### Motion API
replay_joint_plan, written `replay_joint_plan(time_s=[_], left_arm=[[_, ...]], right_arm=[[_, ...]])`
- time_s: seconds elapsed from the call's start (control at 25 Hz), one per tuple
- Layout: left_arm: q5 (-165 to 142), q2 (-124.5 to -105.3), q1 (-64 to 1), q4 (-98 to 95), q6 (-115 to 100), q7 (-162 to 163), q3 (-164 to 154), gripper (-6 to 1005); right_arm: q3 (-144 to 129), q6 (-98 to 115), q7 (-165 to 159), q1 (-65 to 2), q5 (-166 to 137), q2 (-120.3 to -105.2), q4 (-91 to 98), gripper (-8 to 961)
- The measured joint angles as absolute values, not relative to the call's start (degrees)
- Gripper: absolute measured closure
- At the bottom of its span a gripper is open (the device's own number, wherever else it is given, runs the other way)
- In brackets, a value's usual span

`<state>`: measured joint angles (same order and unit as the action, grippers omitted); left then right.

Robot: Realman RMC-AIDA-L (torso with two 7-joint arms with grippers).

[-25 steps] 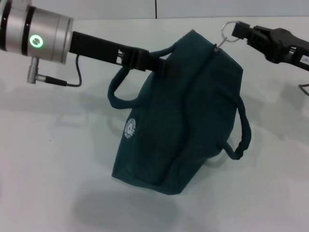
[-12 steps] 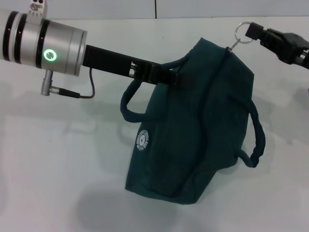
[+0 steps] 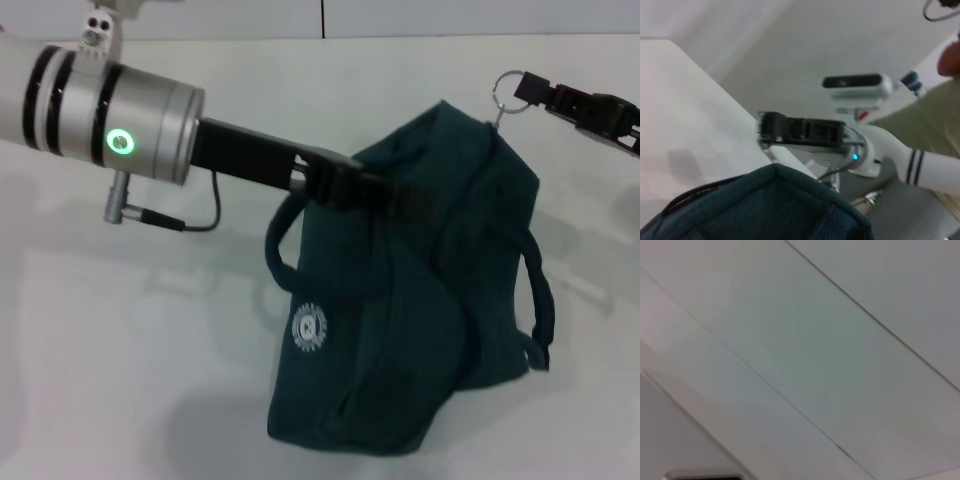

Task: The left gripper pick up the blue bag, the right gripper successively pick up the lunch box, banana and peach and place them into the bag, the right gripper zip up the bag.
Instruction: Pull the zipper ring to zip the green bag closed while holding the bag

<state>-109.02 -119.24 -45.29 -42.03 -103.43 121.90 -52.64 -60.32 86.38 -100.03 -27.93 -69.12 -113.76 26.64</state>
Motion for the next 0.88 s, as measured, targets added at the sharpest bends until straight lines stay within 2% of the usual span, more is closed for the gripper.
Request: replay_joint_plan(time_s=[0.88], left_arm=[[-106.3, -119.44, -44.8, -42.0, -105.3, 120.5, -54.8, 954]], right_arm=[[-60.3, 85.1, -105.8, -26.3, -69.4, -112.7, 23.6, 939]])
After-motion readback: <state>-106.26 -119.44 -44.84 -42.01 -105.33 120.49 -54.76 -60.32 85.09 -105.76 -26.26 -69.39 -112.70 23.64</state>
